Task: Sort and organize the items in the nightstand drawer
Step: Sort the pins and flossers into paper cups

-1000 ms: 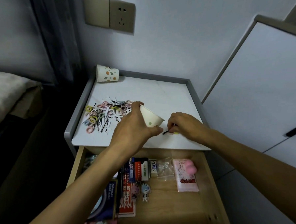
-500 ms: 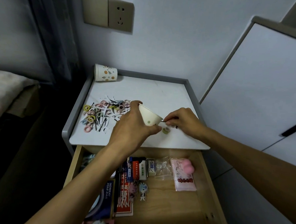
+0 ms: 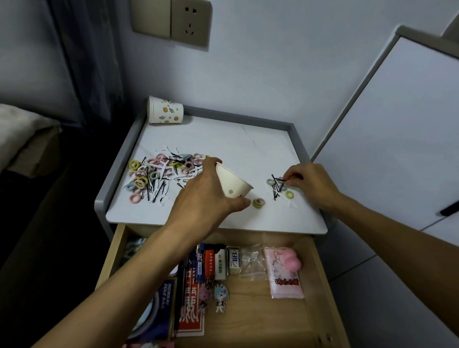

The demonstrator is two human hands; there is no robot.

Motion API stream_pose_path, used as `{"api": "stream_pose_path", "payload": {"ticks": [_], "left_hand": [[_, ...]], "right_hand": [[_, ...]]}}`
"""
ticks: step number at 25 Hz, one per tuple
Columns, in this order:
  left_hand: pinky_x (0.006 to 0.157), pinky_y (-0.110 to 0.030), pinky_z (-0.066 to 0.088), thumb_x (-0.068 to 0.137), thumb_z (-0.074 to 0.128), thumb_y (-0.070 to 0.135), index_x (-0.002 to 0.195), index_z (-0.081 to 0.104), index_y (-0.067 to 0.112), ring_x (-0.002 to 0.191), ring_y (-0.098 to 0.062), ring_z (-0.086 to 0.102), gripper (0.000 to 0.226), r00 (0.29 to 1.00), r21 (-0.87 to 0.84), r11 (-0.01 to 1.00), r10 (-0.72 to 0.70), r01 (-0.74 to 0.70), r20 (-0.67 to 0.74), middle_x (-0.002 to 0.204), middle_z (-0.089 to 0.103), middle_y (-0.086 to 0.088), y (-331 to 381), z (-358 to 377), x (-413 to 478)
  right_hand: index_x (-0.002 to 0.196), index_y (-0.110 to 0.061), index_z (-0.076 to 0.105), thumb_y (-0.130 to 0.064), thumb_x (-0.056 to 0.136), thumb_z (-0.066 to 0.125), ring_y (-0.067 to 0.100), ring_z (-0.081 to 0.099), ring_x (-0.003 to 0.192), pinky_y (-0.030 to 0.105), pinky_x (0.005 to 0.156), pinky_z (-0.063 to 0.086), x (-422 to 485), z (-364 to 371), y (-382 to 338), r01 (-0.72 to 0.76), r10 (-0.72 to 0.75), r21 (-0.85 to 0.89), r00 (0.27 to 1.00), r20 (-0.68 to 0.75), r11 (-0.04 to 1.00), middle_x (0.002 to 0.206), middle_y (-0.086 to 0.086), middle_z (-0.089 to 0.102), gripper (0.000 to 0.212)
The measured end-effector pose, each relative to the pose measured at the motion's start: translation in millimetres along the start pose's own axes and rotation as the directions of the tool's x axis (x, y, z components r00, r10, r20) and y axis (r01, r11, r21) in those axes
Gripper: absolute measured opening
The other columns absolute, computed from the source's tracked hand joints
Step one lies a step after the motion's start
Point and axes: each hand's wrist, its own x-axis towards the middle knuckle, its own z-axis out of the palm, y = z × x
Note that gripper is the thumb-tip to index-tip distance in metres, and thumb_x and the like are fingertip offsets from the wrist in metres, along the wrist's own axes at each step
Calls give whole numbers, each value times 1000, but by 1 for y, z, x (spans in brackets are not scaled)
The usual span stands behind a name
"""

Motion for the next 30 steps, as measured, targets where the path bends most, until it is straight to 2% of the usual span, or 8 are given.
{"api": "stream_pose_path", "payload": {"ticks": [4, 9, 13, 17, 20, 24, 26, 30], "left_hand": [[77, -46, 57, 72, 81, 44, 135, 32, 25, 93, -26, 62, 83, 1000, 6, 1000, 5, -5, 3, 112, 59, -3, 0, 1, 1], [78, -47, 56, 70, 80, 47, 132, 33, 25, 92, -29, 63, 80, 1000, 6, 1000, 0, 0, 15, 110, 61, -4, 1, 3, 2], [79, -48, 56, 70, 80, 48, 130, 33, 26, 92, -29, 64, 80, 1000, 2, 1000, 2, -2, 12, 109, 62, -3, 2, 3, 1], [78, -47, 56, 70, 81, 45, 133, 33, 25, 92, -29, 64, 81, 1000, -2, 1000, -4, 4, 9, 111, 61, -4, 2, 2, 0], [78, -39, 54, 70, 83, 39, 136, 31, 25, 94, -24, 60, 85, 1000, 38, 999, 7, -7, 2, 110, 56, 1, 2, 1, -1], [74, -30, 44, 68, 86, 28, 143, 28, 24, 97, -22, 57, 95, 999, 63, 998, 31, -32, 4, 120, 56, 0, 0, 2, 1], [74, -30, 43, 68, 86, 25, 145, 27, 25, 103, -23, 59, 97, 998, 59, 997, 55, -55, -3, 126, 58, -2, 1, 2, 0], [75, -33, 48, 68, 85, 21, 140, 31, 27, 100, -22, 59, 91, 996, 43, 995, 92, -92, -20, 122, 58, 0, 2, 1, -1]], "right_hand": [[95, -12, 76, -7, 84, 73, 13, 64, 85, 14, 75, 44, 0, 10, 3, 105, -99, -49, 990, 101, 993, 91, -1, 72, 12], [92, -9, 72, -15, 85, 72, 23, 62, 91, 35, 81, 48, 3, 13, 7, 91, -77, -191, 994, 82, 977, 96, 6, 69, 9], [92, -12, 69, -19, 89, 67, 24, 60, 94, 38, 82, 47, 3, 12, 2, 60, -42, -251, 996, 76, 966, 99, 6, 67, 8], [88, -18, 67, -16, 92, 63, 22, 64, 83, 37, 74, 50, -2, -1, -13, 30, -32, -134, 999, -10, 991, 83, 1, 68, 6], [95, -15, 75, -12, 91, 66, 12, 67, 76, 31, 77, 56, -8, -17, -51, 103, -97, 135, 994, -50, 986, 85, -1, 73, 10], [94, -13, 78, -9, 86, 71, 6, 66, 77, 17, 73, 52, -19, -24, -121, 365, -394, 183, 906, 155, 913, 87, -7, 73, 11], [91, -12, 78, -5, 84, 71, 6, 64, 76, 22, 72, 50, -22, -17, -136, 453, -469, 119, 855, 221, 883, 84, -5, 72, 12], [87, -14, 77, -6, 80, 76, 5, 61, 70, 19, 67, 48, -25, -11, -135, 321, -344, 265, 938, 45, 909, 83, -5, 70, 10]]}}
